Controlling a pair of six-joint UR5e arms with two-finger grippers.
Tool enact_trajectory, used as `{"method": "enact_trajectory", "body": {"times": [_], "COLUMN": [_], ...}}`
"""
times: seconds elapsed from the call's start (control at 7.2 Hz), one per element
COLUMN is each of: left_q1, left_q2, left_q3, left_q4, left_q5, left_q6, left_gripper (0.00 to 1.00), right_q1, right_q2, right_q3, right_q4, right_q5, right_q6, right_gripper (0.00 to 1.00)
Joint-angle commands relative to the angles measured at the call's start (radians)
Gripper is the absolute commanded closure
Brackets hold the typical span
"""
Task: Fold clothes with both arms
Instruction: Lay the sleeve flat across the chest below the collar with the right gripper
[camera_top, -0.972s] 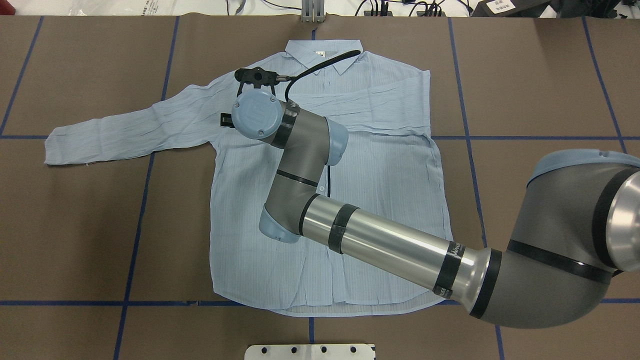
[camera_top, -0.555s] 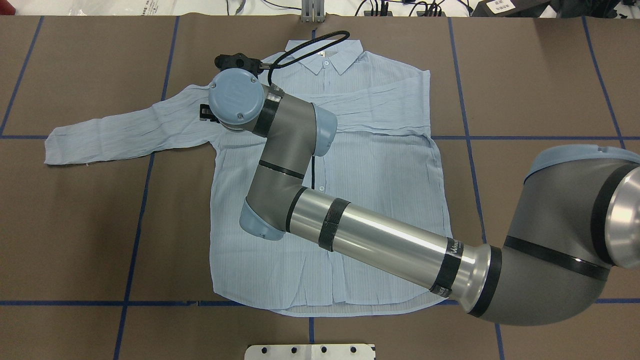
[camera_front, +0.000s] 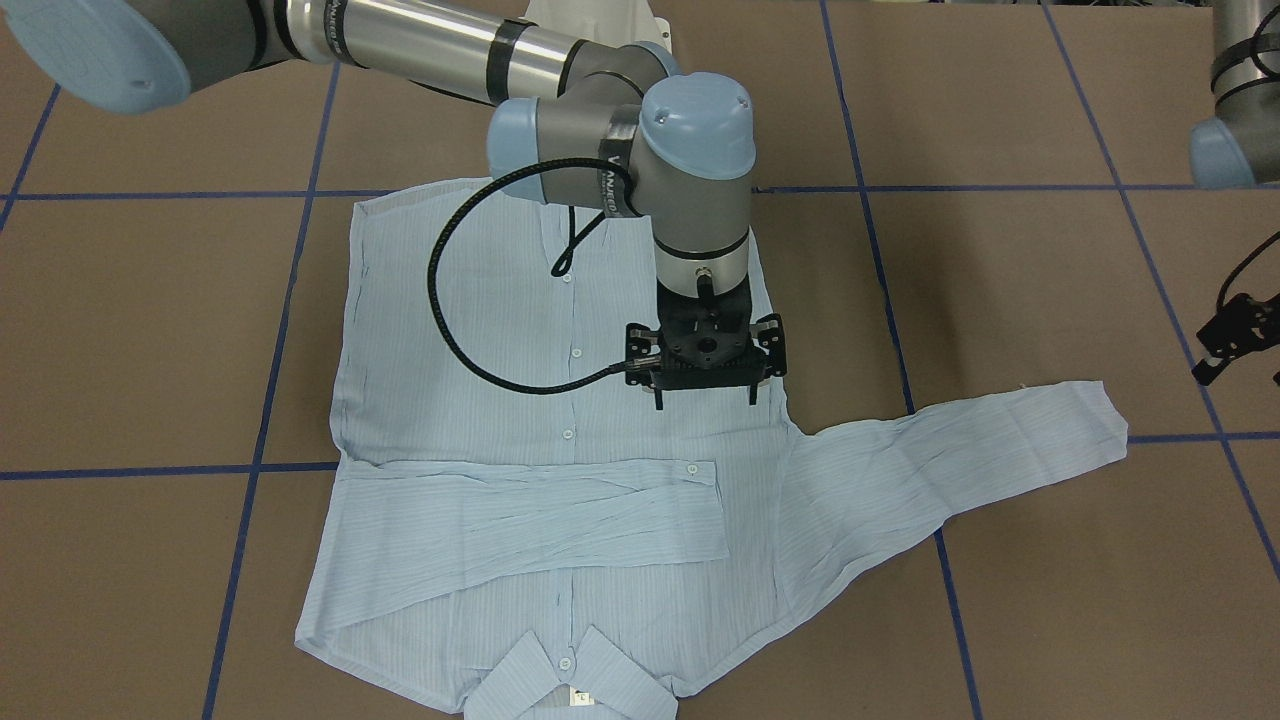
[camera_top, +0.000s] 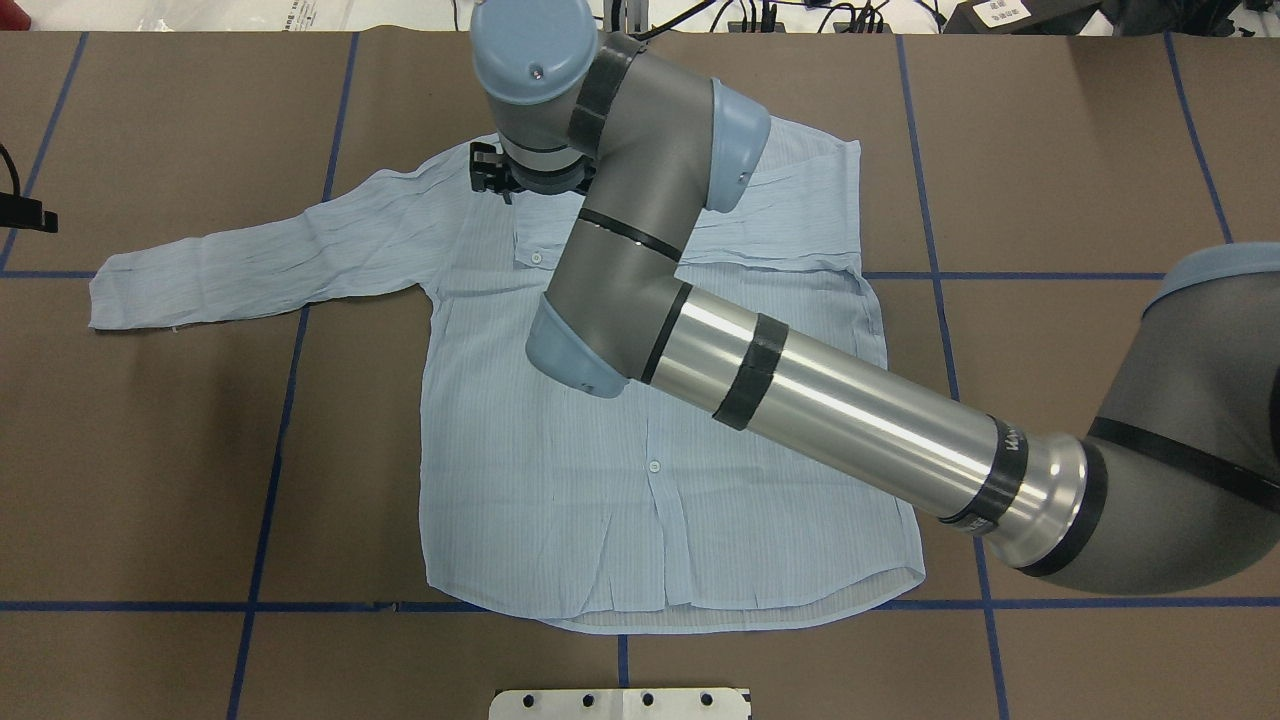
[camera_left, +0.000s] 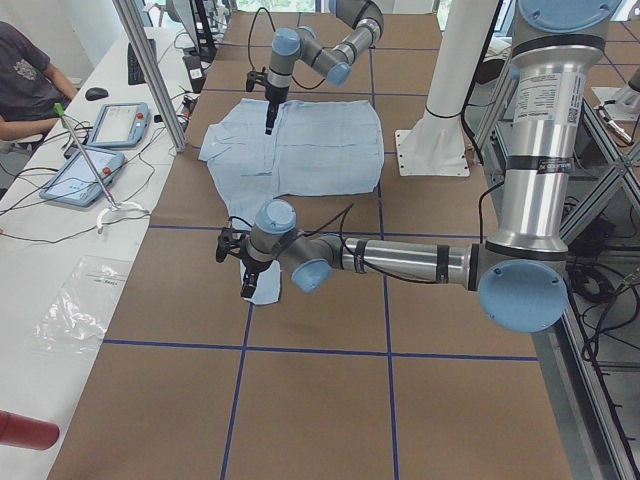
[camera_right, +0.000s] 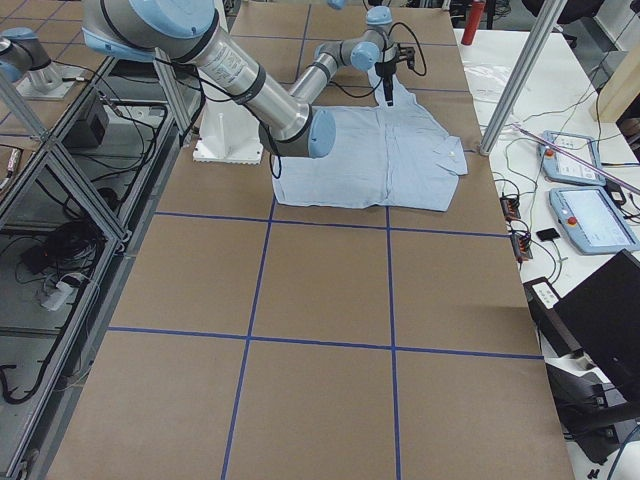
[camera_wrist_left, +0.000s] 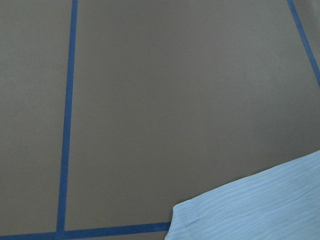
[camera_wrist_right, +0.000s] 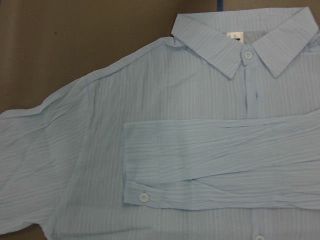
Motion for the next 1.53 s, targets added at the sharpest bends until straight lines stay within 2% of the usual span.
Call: {"method": "enact_trajectory", "body": {"times": [0.0, 0.14, 0.28, 0.56, 0.83, 1.39], "left_q1": [0.133, 0.151, 0.153, 0.158, 0.158, 0.168], "left_q2": [0.011, 0.011, 0.011, -0.007, -0.046, -0.052], "left_q3": [0.013, 0.036, 0.068, 0.106, 0.157, 0.174], "left_q4": [-0.032, -0.045, -0.092, -0.097, -0.098, -0.097], "left_q5": [0.152, 0.186, 0.186, 0.188, 0.189, 0.189], "left_q6": [-0.173, -0.184, -0.186, -0.179, -0.174, -0.172], "left_gripper": [0.06, 0.12, 0.15, 0.24, 0.25, 0.32], "right_q1": [0.079, 0.091, 0.091, 0.088, 0.087, 0.085], "right_q2": [-0.177, -0.215, -0.218, -0.218, -0.218, -0.221], "right_q3": [0.201, 0.233, 0.231, 0.227, 0.224, 0.224], "right_q4": [-0.061, -0.061, -0.061, -0.058, -0.057, -0.054], "right_q5": [0.101, 0.101, 0.098, 0.097, 0.092, 0.089], "right_q6": [-0.119, -0.158, -0.160, -0.158, -0.157, -0.157], "right_gripper": [0.01, 0.01, 0.01, 0.01, 0.01, 0.01]}}
